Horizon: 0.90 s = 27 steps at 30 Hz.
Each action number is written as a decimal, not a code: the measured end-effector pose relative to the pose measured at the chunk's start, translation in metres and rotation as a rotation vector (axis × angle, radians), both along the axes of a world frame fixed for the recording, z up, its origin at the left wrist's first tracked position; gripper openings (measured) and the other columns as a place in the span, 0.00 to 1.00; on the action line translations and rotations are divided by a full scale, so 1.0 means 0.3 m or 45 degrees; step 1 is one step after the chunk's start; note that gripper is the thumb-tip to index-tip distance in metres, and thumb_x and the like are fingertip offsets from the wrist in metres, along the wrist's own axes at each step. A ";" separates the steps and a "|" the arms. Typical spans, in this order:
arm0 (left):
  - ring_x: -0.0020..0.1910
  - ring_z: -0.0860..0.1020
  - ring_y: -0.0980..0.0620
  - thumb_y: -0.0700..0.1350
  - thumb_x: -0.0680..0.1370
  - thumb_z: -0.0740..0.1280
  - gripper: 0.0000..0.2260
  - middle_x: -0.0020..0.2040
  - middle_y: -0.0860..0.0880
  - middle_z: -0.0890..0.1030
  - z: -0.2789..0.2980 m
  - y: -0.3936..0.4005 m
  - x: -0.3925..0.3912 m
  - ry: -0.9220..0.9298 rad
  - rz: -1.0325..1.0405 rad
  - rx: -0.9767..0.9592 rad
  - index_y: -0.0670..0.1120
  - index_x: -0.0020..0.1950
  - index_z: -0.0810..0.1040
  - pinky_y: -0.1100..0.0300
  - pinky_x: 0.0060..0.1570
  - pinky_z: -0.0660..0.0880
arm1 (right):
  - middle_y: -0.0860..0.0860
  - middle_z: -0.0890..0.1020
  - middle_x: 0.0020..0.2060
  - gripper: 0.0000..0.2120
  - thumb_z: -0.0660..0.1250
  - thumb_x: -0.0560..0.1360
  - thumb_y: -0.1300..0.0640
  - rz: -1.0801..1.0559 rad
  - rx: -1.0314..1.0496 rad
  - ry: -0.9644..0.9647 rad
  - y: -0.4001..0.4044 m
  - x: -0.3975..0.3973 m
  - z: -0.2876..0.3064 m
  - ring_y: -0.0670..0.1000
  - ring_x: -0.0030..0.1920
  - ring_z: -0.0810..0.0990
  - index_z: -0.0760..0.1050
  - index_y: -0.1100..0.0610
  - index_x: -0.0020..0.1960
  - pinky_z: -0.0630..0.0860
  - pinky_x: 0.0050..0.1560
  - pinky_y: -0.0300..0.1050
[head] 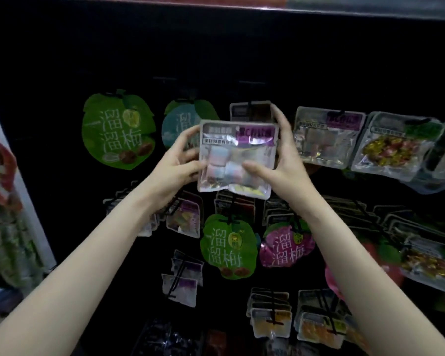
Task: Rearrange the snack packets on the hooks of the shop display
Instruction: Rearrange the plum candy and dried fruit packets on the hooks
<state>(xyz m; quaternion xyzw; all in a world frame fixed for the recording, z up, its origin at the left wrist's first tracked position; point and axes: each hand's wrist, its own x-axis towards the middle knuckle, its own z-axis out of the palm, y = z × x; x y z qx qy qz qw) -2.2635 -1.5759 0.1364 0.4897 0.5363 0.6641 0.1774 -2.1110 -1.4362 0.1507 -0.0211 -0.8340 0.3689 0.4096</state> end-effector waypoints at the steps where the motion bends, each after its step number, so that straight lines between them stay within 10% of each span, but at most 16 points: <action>1: 0.49 0.81 0.55 0.35 0.73 0.67 0.27 0.50 0.53 0.83 -0.033 -0.025 -0.004 -0.045 -0.003 -0.044 0.60 0.63 0.65 0.61 0.44 0.78 | 0.33 0.59 0.66 0.43 0.72 0.70 0.64 0.024 0.045 -0.047 -0.028 0.007 -0.020 0.25 0.59 0.66 0.48 0.47 0.74 0.65 0.64 0.28; 7: 0.47 0.80 0.56 0.38 0.70 0.71 0.19 0.48 0.52 0.83 -0.416 -0.191 -0.037 -0.295 0.006 -0.335 0.51 0.59 0.73 0.63 0.43 0.77 | 0.45 0.77 0.59 0.23 0.73 0.70 0.61 0.125 -0.087 -0.527 -0.116 -0.019 -0.380 0.40 0.60 0.74 0.73 0.52 0.64 0.70 0.62 0.37; 13: 0.42 0.79 0.62 0.29 0.75 0.64 0.15 0.47 0.48 0.80 -0.882 -0.296 -0.042 -0.424 0.046 -0.823 0.45 0.57 0.73 0.67 0.40 0.75 | 0.41 0.77 0.58 0.25 0.71 0.71 0.64 0.090 -0.348 -0.914 -0.224 -0.009 -0.885 0.37 0.59 0.74 0.71 0.40 0.59 0.68 0.62 0.32; 17: 0.48 0.79 0.55 0.31 0.77 0.61 0.15 0.48 0.50 0.81 -1.071 -0.331 -0.042 -0.554 0.213 -0.943 0.52 0.50 0.77 0.63 0.49 0.74 | 0.46 0.78 0.58 0.24 0.70 0.70 0.66 0.059 -0.465 -1.066 -0.276 -0.041 -1.115 0.46 0.61 0.75 0.74 0.49 0.63 0.71 0.64 0.44; 20: 0.51 0.77 0.50 0.31 0.77 0.61 0.15 0.53 0.45 0.80 -1.156 -0.333 -0.062 -0.647 0.332 -0.988 0.51 0.50 0.77 0.59 0.52 0.74 | 0.46 0.78 0.54 0.25 0.68 0.71 0.69 0.035 -0.475 -1.040 -0.294 -0.119 -1.188 0.46 0.57 0.76 0.74 0.52 0.64 0.69 0.60 0.34; 24: 0.51 0.76 0.52 0.33 0.77 0.62 0.14 0.56 0.45 0.78 -1.212 -0.298 -0.139 -0.481 0.482 -1.040 0.50 0.55 0.74 0.64 0.48 0.75 | 0.48 0.77 0.52 0.23 0.64 0.73 0.71 -0.017 -0.478 -1.019 -0.300 -0.245 -1.252 0.45 0.54 0.75 0.74 0.55 0.65 0.66 0.54 0.29; 27: 0.59 0.74 0.47 0.31 0.75 0.60 0.20 0.62 0.42 0.73 -1.235 -0.264 -0.173 -0.157 0.582 -1.112 0.48 0.63 0.75 0.61 0.63 0.67 | 0.52 0.77 0.52 0.23 0.64 0.73 0.71 -0.086 -0.532 -1.014 -0.300 -0.313 -1.315 0.47 0.52 0.74 0.73 0.56 0.66 0.63 0.51 0.24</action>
